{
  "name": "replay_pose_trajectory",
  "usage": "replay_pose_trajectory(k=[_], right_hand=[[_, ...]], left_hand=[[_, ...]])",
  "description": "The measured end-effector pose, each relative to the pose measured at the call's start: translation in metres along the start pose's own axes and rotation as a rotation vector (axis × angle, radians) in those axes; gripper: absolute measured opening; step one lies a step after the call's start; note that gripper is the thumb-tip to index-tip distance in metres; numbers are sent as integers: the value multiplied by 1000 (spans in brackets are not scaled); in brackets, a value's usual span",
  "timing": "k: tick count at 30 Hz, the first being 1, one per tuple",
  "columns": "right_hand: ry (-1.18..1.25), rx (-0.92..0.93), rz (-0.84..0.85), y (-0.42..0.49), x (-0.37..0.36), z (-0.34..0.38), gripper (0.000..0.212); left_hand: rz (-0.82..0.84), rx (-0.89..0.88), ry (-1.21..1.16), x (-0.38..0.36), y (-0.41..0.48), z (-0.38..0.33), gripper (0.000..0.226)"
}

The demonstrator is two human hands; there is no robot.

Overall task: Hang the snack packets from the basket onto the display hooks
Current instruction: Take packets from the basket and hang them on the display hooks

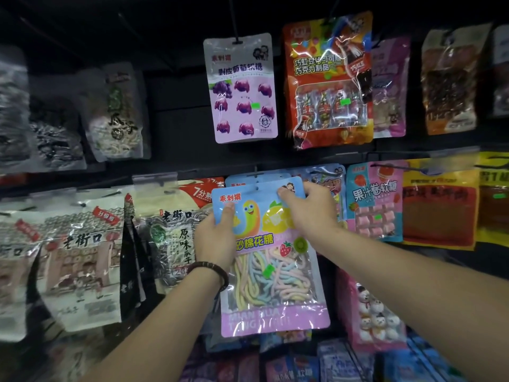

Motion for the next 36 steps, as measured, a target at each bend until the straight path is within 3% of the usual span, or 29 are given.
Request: replay_pose_trajectory(k=[7, 11, 15, 20, 23, 26, 29, 33, 36], right_hand=[[-88, -8, 26, 5, 1, 1, 31], [-249, -47, 80, 14, -1, -2, 41], [-355, -51, 122, 25, -1, -5, 47], [-443, -57, 150, 35, -2, -8, 48], [-501, -72, 133, 34, 3, -15, 45], [-506, -87, 150, 24, 13, -21, 27], [-505, -91, 194, 0, 25, -31, 35], [-471, -104, 274, -55, 45, -49, 18], [-505, -101, 372, -112, 59, -76, 11]], left_hand=[[13, 6, 93, -3, 10, 1, 52], [31, 20, 243, -6, 28, 6, 54], [2, 47, 311, -17, 47, 7, 70], [45, 47, 319, -23, 55, 22, 47], [81, 78, 361, -24, 49, 32, 48], [88, 110, 414, -20, 41, 42, 49], [63, 115, 476, -13, 11, 39, 47], [30, -86, 465, -3, -52, 30, 33], [195, -211, 460, 3, -113, 43, 18]])
Point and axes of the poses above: each hand's wrist, its own y-axis towards the middle knuckle, its own x-axis out of the back of the hand, z = x × y, the point moved 4 cm from there along y, towards the middle knuckle, and after that the axes turned 2 degrees about z, right-handed, at the moved point
